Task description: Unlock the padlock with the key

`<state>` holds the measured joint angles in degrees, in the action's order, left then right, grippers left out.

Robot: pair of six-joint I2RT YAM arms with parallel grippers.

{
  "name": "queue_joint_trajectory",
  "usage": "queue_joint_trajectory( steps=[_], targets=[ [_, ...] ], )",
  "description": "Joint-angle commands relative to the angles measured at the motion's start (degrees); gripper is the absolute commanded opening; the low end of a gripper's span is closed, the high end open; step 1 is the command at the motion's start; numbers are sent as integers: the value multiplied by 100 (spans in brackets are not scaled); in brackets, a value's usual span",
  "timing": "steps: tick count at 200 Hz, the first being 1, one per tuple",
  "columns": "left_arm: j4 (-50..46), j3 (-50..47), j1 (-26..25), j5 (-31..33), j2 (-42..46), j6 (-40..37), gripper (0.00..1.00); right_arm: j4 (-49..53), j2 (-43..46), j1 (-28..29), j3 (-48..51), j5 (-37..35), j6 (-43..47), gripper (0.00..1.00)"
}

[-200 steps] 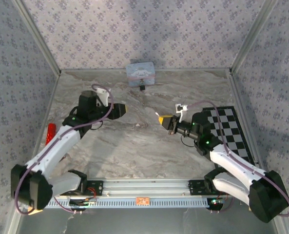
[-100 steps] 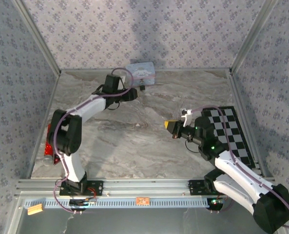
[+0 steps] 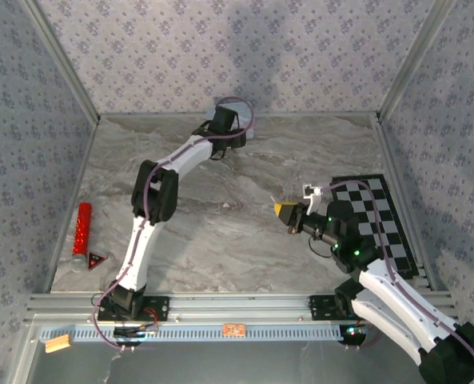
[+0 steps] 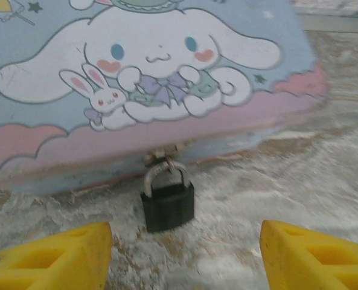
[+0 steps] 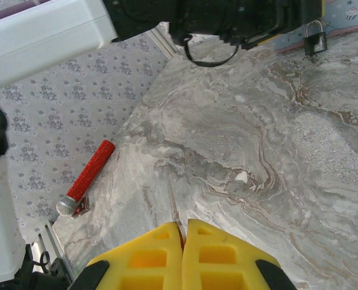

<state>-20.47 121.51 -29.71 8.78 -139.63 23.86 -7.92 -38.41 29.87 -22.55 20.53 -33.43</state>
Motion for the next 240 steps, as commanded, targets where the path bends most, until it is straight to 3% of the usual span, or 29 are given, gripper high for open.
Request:
queue_joint_trajectory(
  steps=[1,42,77,114,133,177,240],
  targets=[
    [-1038,931,-83,1022,-405,-91,66,242,169,-15,66,-58,8,0],
    [-1283,1718,-344,1556,-341,-763,62,261,229,-10,168,-92,-8,0],
    [-1288,2146,-377,1951,-330,-1042,65,698,359,-42,111,-126,47,0],
    [-1523,3341,-175,2022,-1171,-1223,72,1176,859,-60,122,-181,-67,0],
    [-1610,3793,21,1743,-1545,-1097,75,1344,1054,-64,164,-214,-199,0],
    [-1220,3761,324,1010,-1887,-1090,77,1314,1376,-65,487,-335,-666,0],
    [-2108,3810,400,923,-2061,-1205,75,1270,1371,-69,533,-470,-771,0]
  ],
)
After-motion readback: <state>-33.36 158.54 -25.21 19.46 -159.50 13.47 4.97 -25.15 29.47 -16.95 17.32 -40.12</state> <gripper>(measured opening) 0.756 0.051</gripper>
